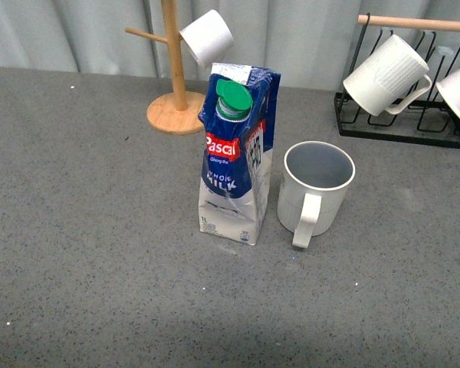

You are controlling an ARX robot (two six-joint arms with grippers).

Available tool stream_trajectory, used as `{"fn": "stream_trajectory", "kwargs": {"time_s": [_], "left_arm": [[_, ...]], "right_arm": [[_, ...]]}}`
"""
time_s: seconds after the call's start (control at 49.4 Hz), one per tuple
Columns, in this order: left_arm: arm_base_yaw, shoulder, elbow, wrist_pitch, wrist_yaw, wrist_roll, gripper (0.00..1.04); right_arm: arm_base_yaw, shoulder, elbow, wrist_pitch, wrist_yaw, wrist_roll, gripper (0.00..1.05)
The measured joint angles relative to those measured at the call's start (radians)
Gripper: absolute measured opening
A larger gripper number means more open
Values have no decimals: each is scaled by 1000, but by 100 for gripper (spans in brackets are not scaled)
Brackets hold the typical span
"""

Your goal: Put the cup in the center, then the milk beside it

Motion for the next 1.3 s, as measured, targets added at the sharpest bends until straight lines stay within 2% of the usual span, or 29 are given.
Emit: {"fn": "stream_trajectory", "kwargs": {"time_s": [0.263, 0.344, 0.466, 0.729, 0.83, 0.911, 1.033, 1.296], "left_arm": [[0, -57, 0, -58, 0, 0, 4], [0, -187, 0, -219, 2, 0, 4], [0, -227, 0, -235, 2, 0, 4], [0, -228, 0, -237, 2, 0, 42], [0, -228, 0, -237, 2, 0, 67], [0, -228, 0, -237, 2, 0, 78], [0, -228, 0, -237, 2, 1, 100], [0, -228, 0, -237, 2, 2, 98]], "right_arm": [[0, 0, 0, 0, 0, 0, 95], [0, 0, 0, 0, 0, 0, 95], [0, 0, 0, 0, 0, 0, 95], [0, 0, 0, 0, 0, 0, 95], [0, 0, 0, 0, 0, 0, 95], [0, 0, 0, 0, 0, 0, 95], [0, 0, 0, 0, 0, 0, 95], [0, 0, 0, 0, 0, 0, 95]]}}
